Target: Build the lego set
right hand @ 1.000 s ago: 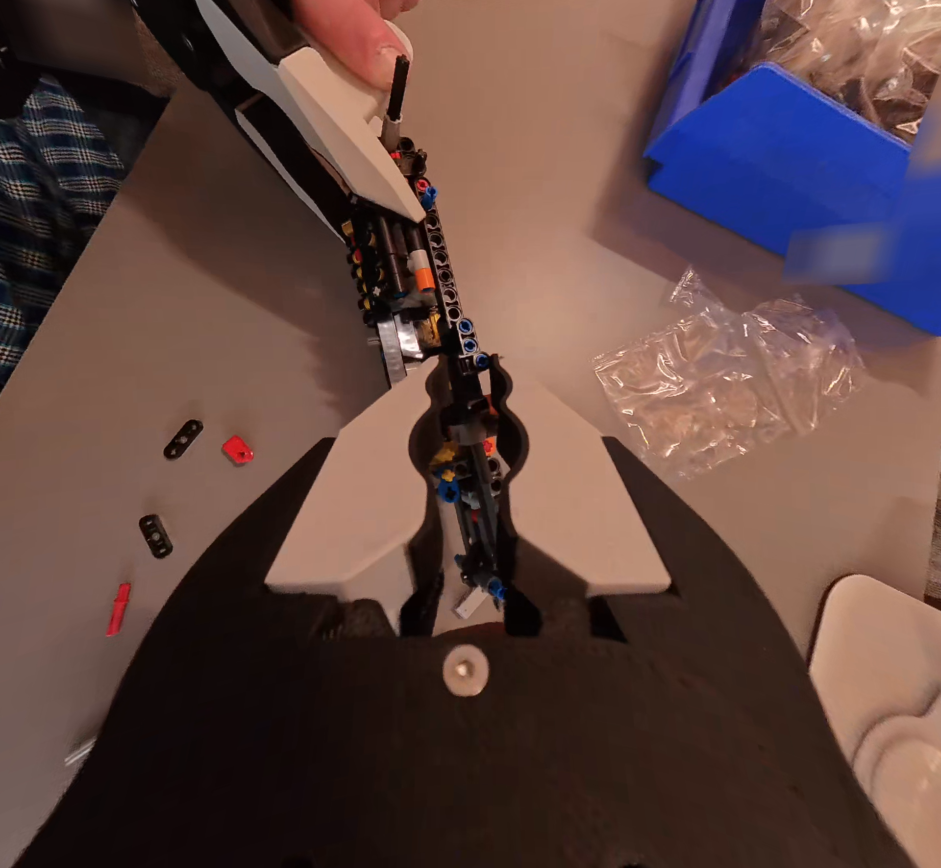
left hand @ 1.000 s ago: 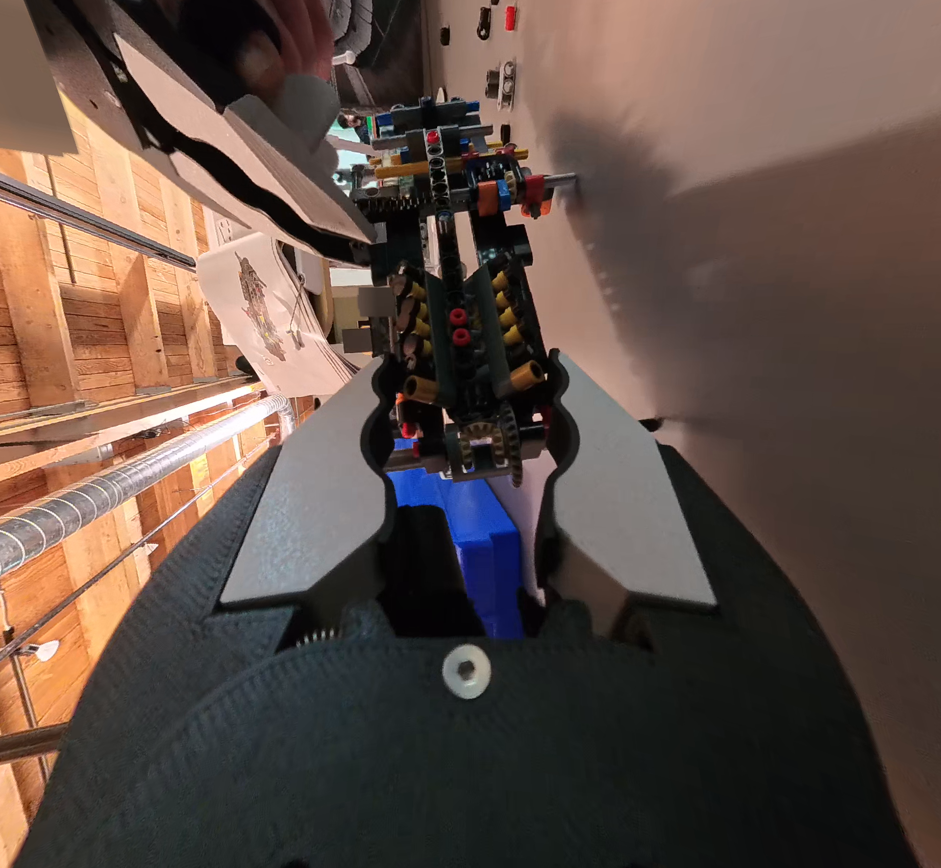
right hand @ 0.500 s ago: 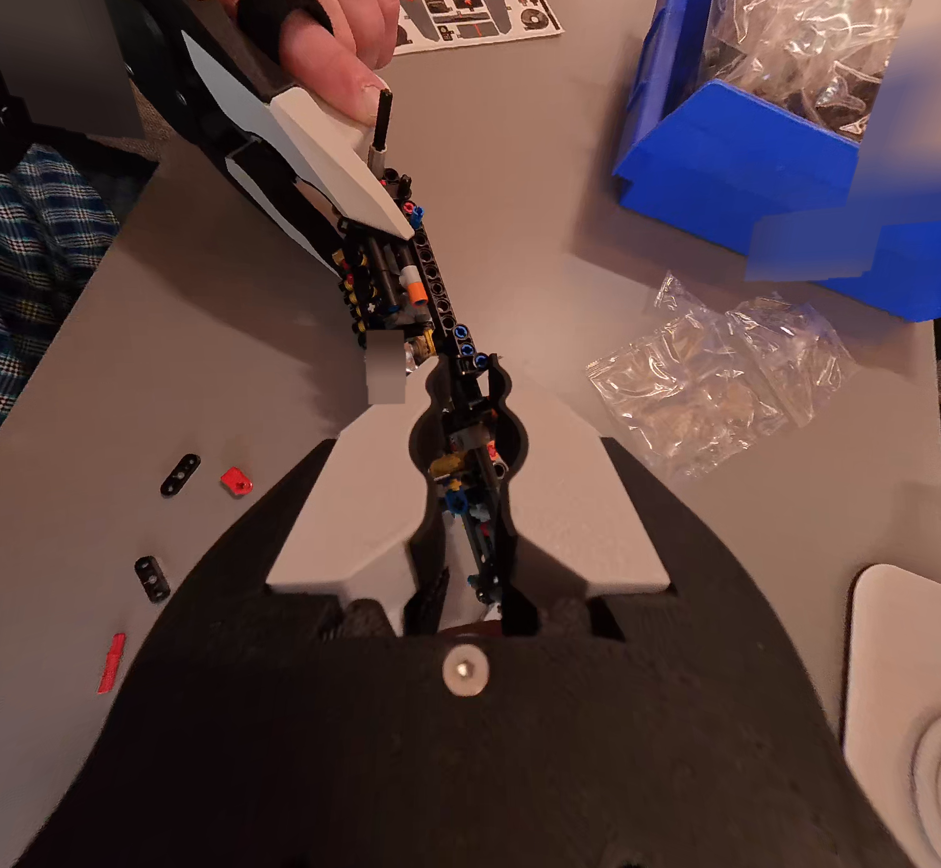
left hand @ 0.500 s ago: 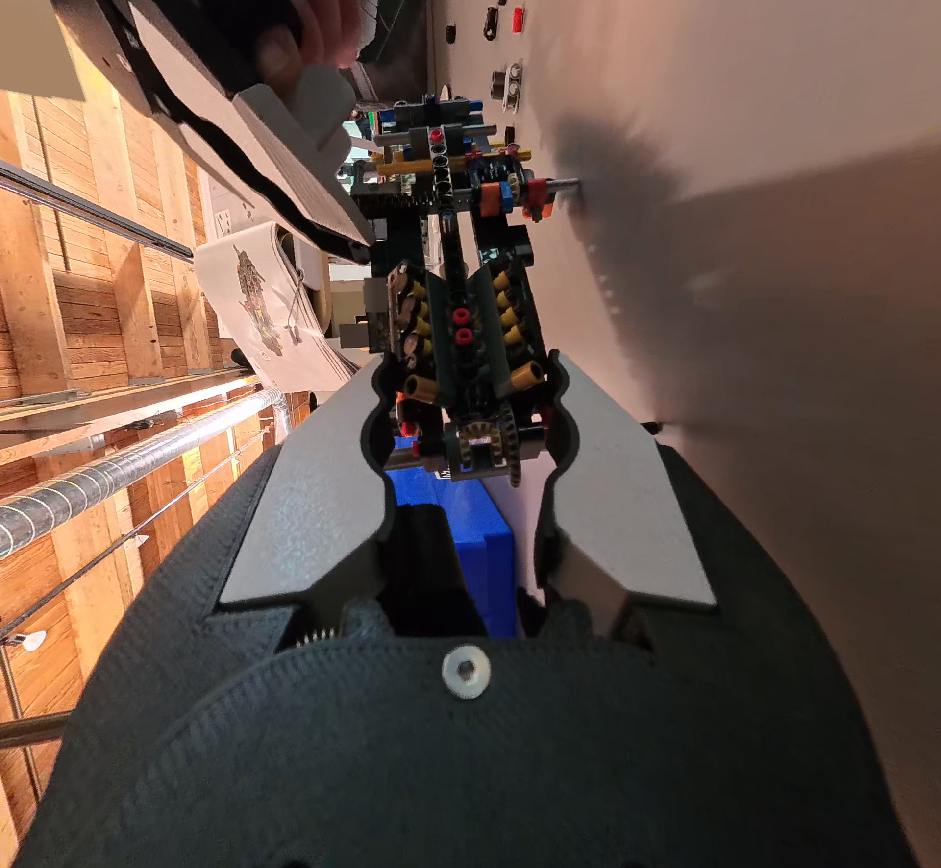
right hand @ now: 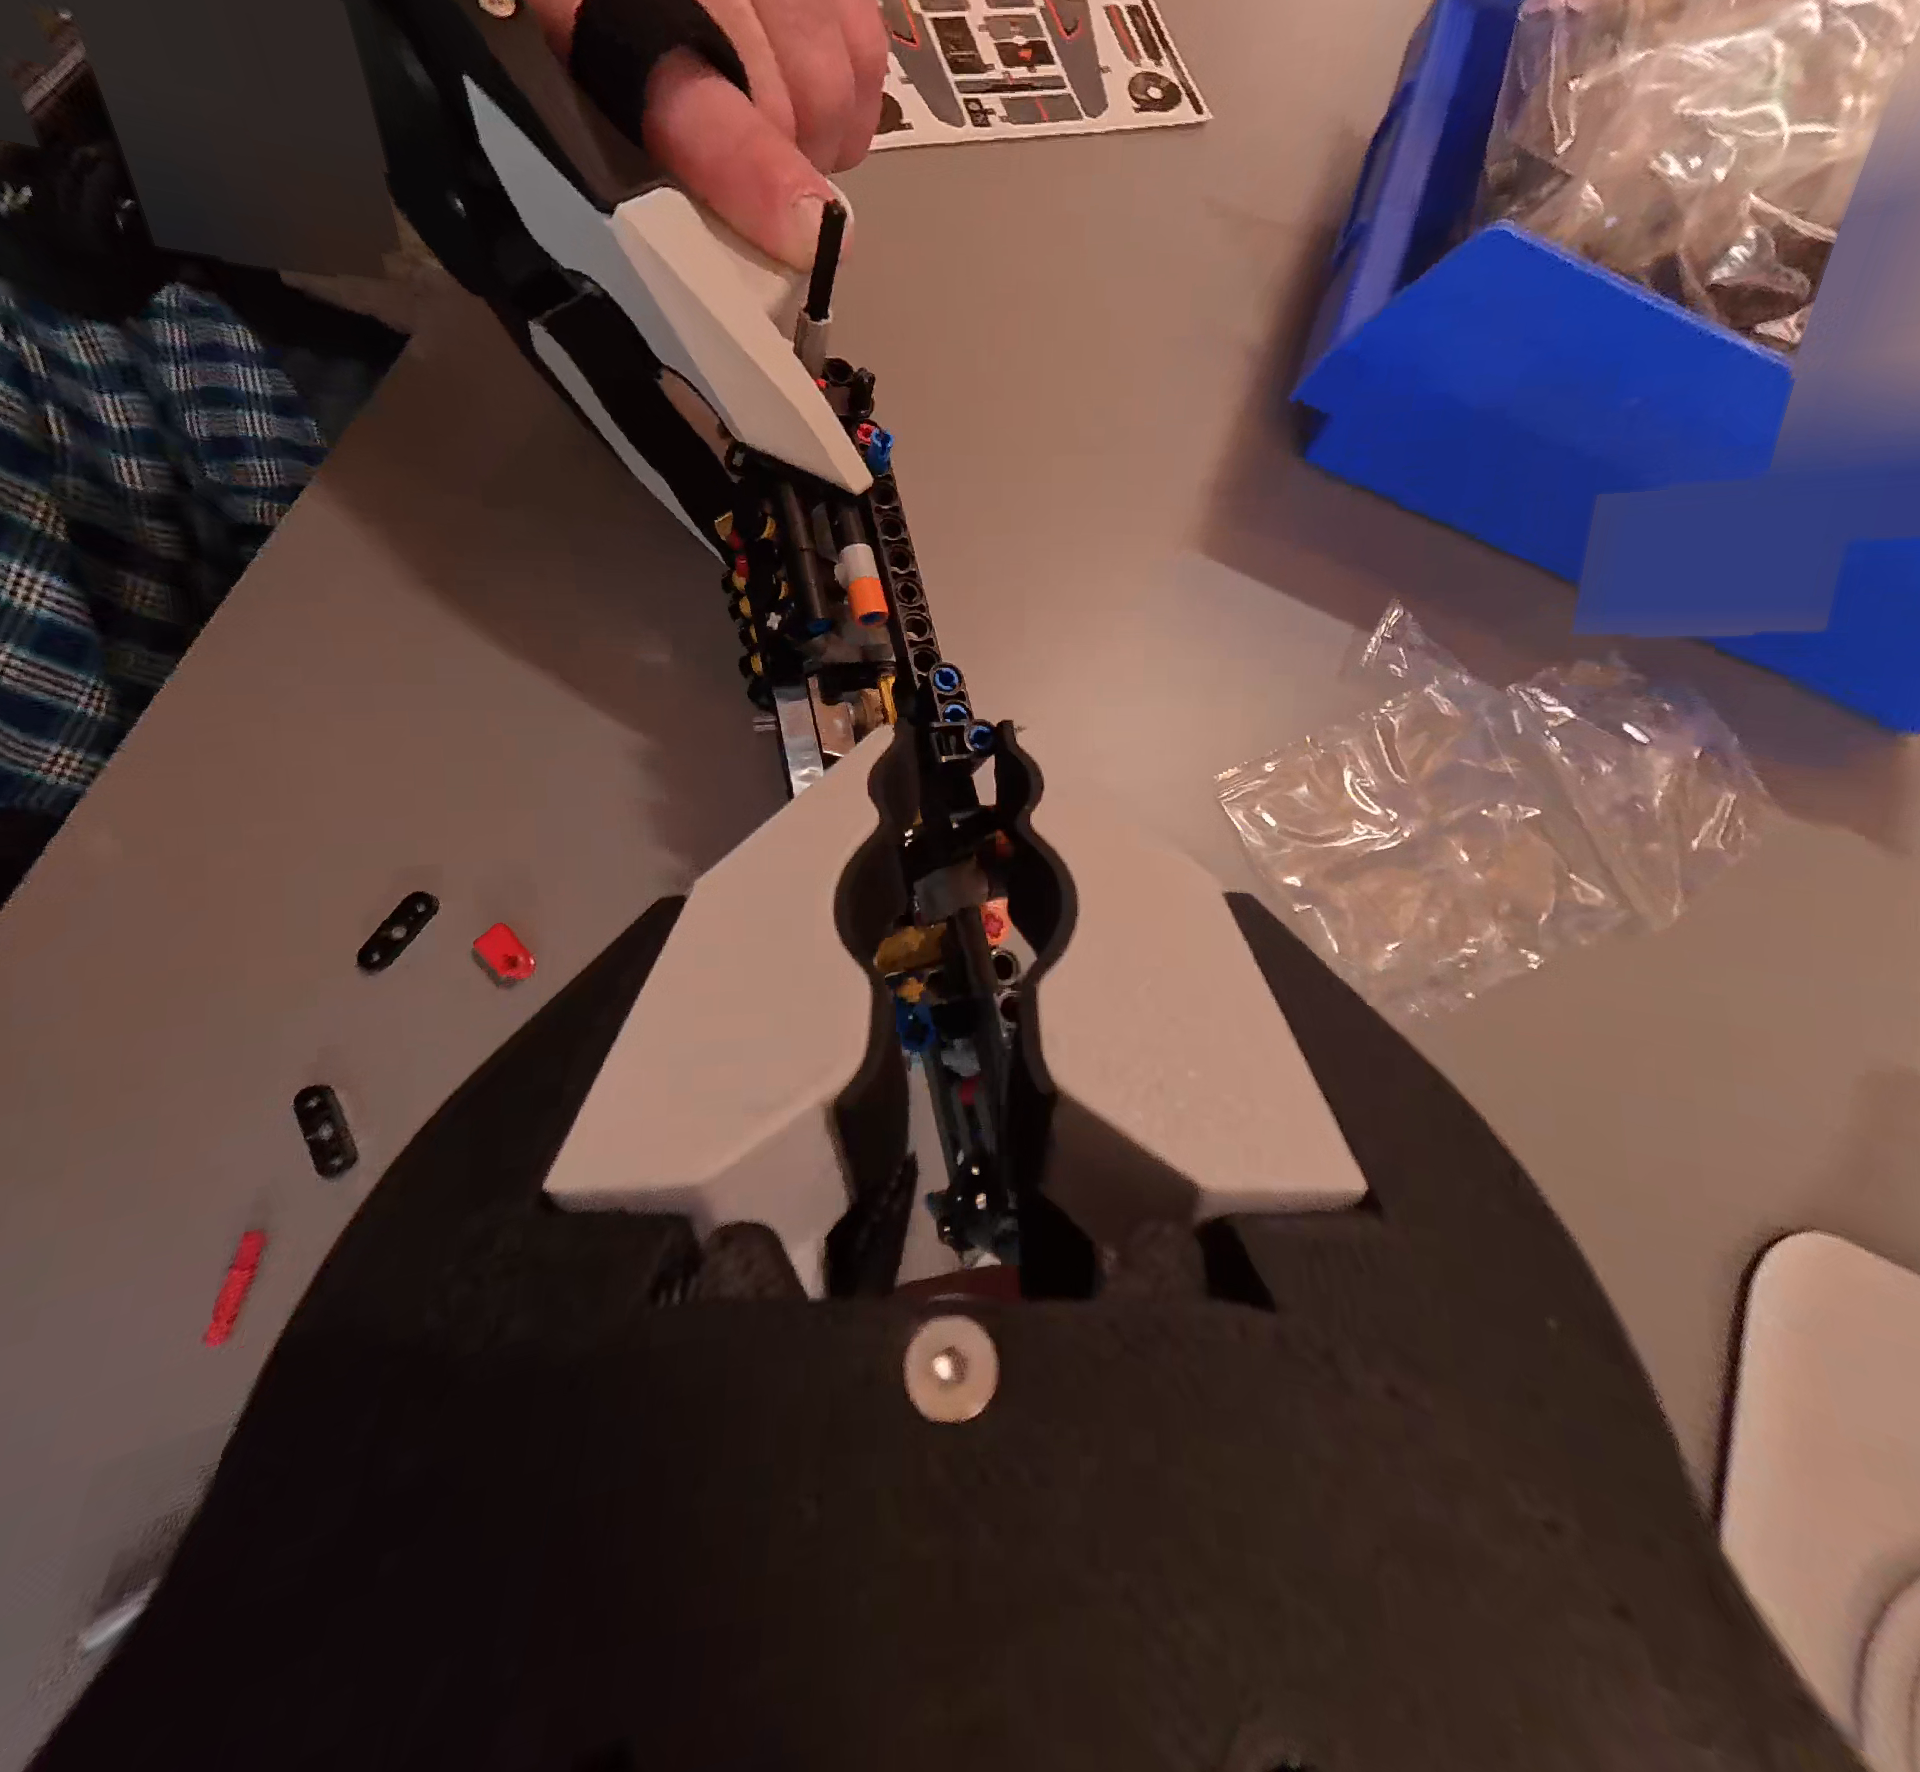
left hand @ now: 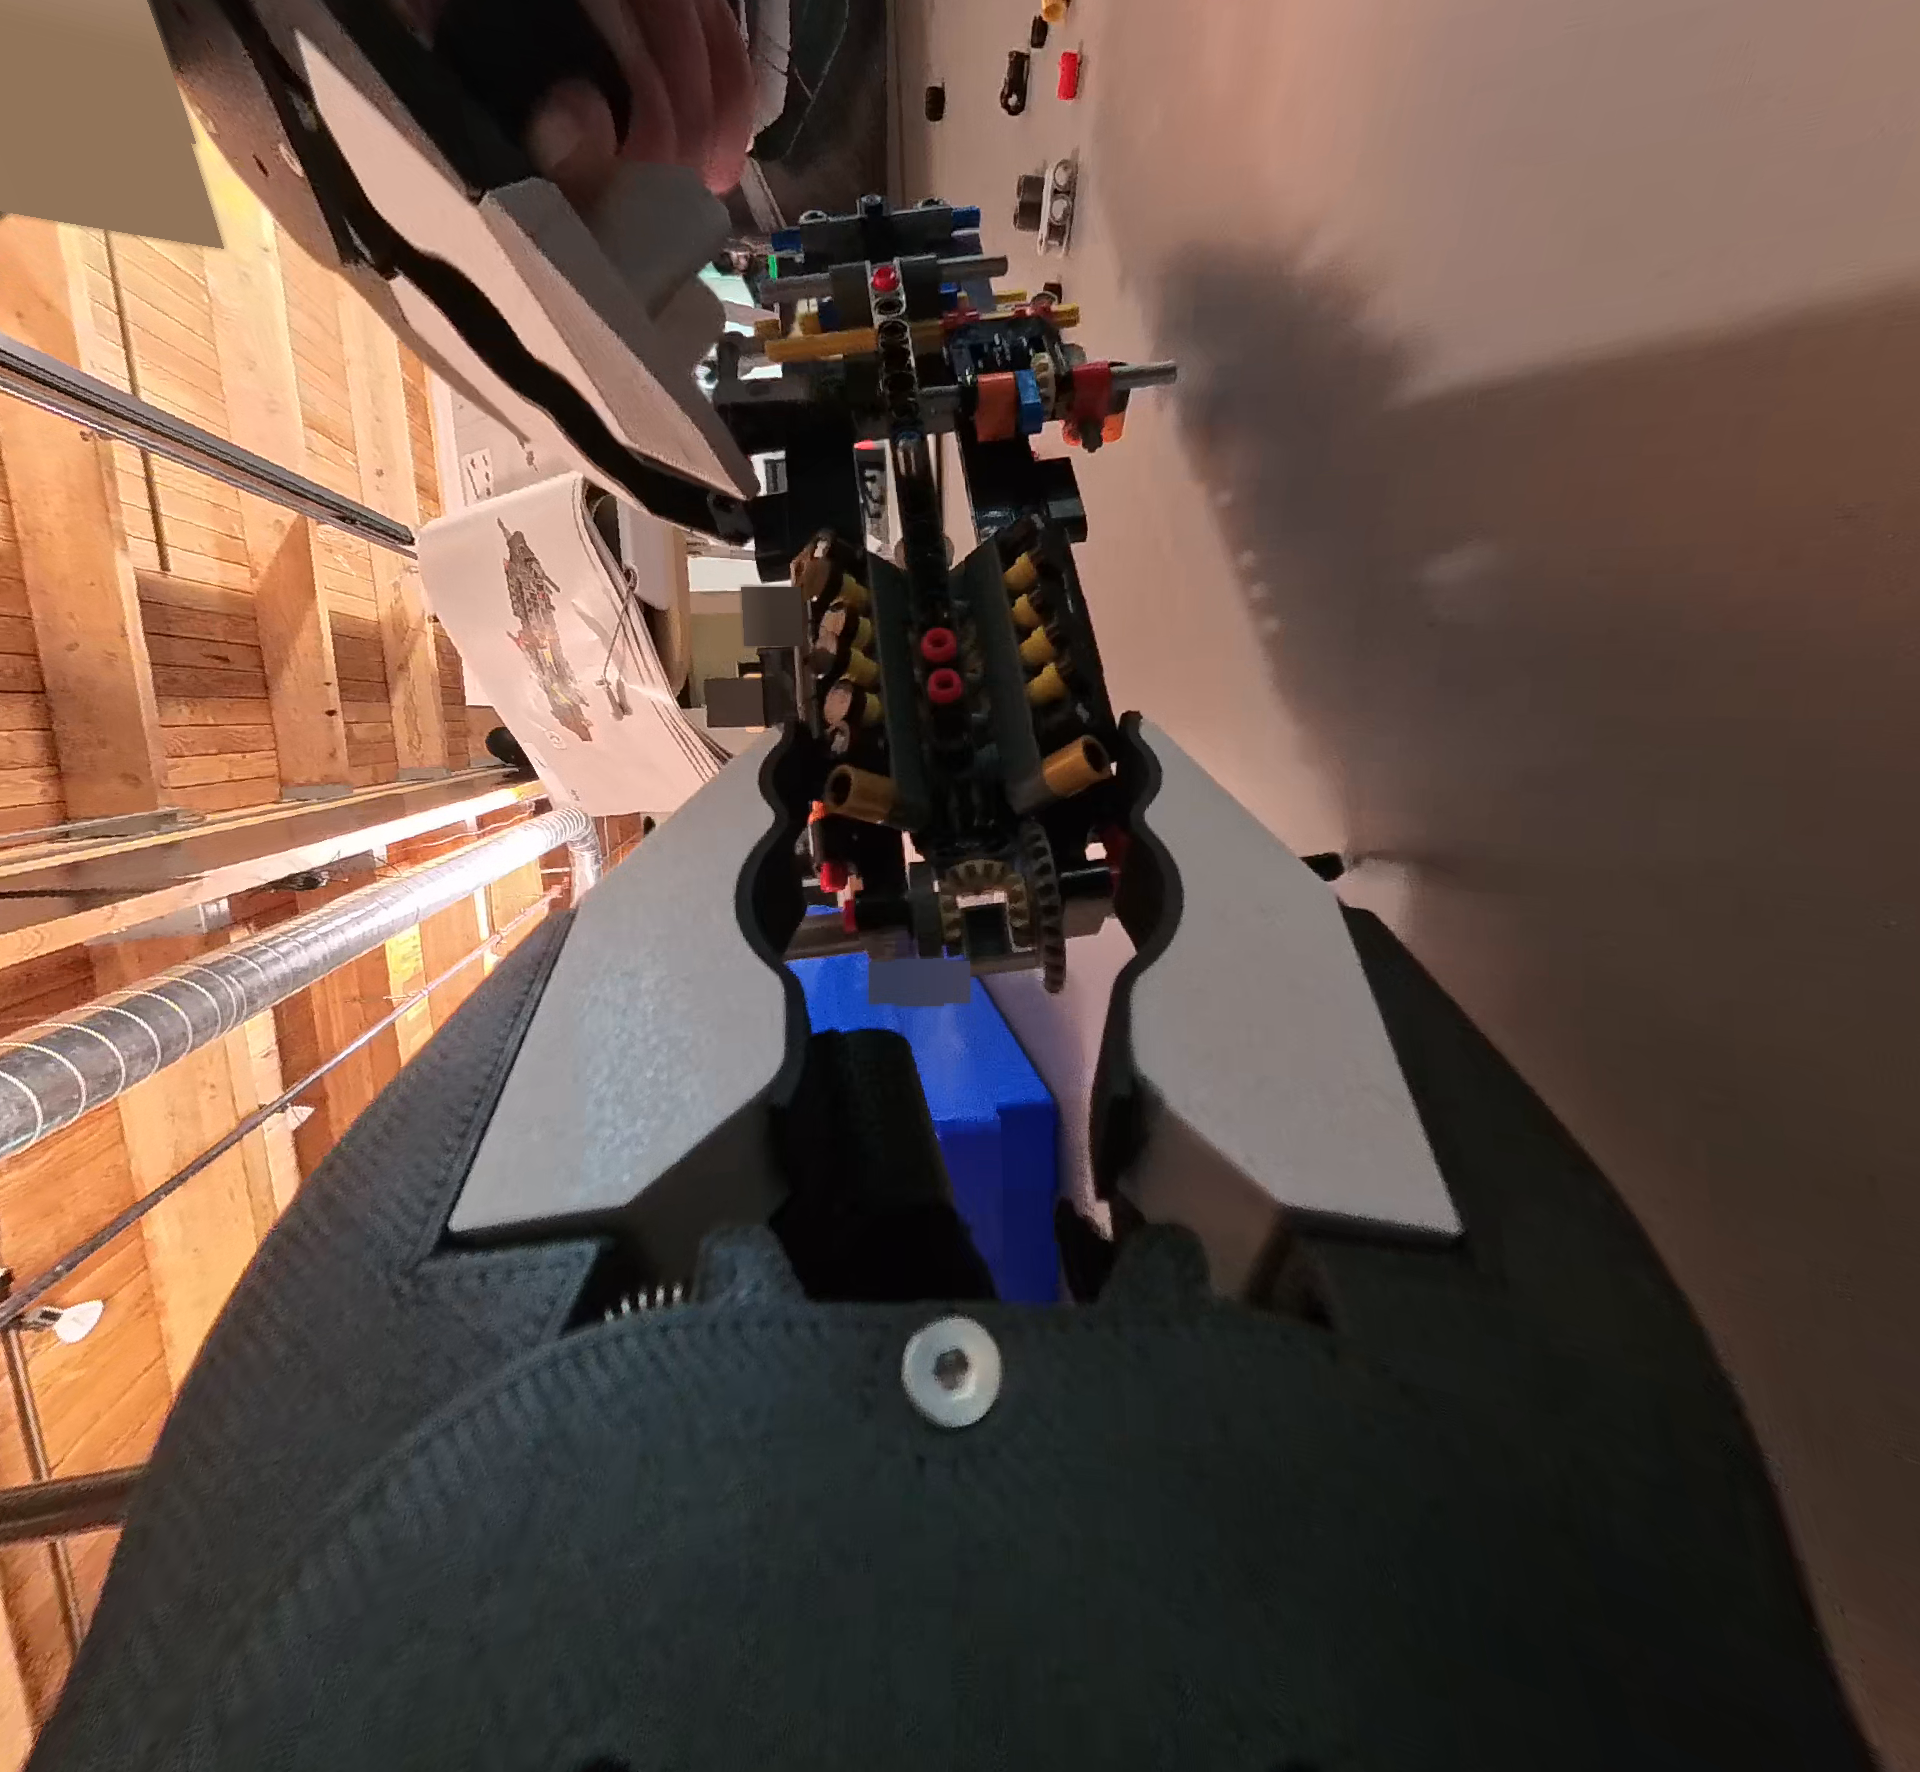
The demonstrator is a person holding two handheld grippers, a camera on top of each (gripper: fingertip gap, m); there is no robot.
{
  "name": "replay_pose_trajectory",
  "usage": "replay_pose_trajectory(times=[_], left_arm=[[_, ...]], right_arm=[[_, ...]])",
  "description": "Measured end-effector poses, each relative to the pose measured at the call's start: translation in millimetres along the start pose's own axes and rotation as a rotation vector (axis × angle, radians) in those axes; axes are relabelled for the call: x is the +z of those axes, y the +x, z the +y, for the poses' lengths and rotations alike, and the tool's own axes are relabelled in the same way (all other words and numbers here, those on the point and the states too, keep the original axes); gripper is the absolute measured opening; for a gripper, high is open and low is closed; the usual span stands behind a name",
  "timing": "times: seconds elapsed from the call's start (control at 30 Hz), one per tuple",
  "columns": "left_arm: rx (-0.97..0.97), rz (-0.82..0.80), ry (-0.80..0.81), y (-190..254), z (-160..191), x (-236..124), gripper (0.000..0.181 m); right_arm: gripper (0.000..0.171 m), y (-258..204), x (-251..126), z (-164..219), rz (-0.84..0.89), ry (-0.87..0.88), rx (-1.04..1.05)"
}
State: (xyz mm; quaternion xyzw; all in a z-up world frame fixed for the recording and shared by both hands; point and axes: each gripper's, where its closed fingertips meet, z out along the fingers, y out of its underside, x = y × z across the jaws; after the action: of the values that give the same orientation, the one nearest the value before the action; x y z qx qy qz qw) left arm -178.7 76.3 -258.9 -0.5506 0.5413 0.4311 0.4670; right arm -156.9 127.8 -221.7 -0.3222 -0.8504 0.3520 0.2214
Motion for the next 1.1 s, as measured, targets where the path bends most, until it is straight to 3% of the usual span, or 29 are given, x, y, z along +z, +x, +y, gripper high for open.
replay_pose_trajectory(times=[0.23, 0.6, 1.1], left_arm=[[0.006, 0.005, 0.029, -0.2, -0.8, -0.9, 0.058], [-0.024, 0.014, 0.015, 1.5, -0.5, 1.5, 0.057], [0.007, 0.032, 0.032, 2.2, -4.1, 0.1, 0.058]], right_arm=[[0.010, -3.3, -0.4, 0.2, -0.064, 0.048, -0.023], [0.010, 2.2, 0.6, 1.0, -0.010, 0.030, 0.141], [0.010, -4.0, -2.6, 4.1, -0.066, 0.072, 0.058]])
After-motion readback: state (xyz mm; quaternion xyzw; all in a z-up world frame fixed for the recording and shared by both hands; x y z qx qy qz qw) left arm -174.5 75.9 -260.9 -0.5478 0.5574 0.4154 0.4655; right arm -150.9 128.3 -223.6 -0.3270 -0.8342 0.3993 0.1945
